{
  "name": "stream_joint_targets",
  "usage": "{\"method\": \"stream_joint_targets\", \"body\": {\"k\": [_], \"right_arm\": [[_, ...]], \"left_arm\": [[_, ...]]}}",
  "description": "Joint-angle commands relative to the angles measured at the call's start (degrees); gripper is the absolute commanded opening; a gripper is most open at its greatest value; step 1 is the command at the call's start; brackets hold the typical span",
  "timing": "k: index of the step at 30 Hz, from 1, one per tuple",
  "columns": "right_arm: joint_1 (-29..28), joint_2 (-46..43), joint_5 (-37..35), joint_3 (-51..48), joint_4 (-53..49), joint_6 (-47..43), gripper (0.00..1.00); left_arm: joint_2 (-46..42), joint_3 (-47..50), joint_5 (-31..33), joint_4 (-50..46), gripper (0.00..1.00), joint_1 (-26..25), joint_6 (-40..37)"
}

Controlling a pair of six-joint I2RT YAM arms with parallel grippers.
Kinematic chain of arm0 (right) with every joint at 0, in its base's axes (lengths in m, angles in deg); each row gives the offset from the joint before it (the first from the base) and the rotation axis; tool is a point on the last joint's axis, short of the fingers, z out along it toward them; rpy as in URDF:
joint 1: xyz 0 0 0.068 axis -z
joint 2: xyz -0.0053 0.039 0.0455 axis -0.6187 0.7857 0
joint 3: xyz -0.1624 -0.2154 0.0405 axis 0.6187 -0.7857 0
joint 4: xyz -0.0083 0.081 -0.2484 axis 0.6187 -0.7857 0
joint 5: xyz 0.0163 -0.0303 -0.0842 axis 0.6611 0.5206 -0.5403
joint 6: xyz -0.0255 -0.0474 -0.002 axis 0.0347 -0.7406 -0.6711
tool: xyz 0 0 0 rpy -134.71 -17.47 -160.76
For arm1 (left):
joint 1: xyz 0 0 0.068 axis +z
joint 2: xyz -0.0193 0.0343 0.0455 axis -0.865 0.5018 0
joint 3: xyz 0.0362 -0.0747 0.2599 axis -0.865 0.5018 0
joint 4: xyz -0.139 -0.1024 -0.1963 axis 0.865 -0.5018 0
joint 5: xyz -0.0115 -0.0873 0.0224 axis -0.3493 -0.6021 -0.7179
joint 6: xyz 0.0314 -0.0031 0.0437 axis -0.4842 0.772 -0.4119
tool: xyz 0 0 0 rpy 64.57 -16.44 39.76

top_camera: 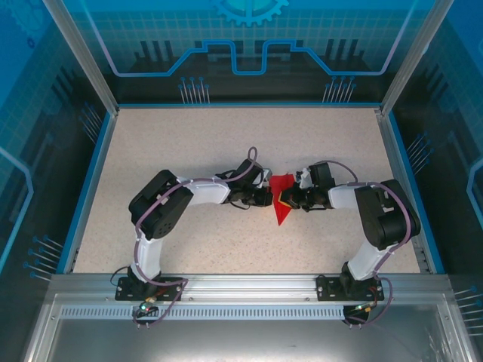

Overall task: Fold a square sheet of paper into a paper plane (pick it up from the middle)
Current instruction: Fourth fold the wing at the center of the table.

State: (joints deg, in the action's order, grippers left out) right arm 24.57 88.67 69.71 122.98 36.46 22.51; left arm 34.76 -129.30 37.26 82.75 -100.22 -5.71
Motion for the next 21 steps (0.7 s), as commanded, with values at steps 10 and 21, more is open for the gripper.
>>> {"method": "stream_joint_targets", "body": {"k": [10,21], "right_arm": [[-1.42,0.92,0.01,1.51,-0.96,-1.29,0.05],[-1.73,1.37,0.26,2.08,-0.61,-1.03,0.05]], "left_arm": [[4.1,-4.44,-0.58,-1.28,0.0,0.57,0.77],[6.34,-4.69,-1.28,-0.84,0.0,0.87,1.27]]}}
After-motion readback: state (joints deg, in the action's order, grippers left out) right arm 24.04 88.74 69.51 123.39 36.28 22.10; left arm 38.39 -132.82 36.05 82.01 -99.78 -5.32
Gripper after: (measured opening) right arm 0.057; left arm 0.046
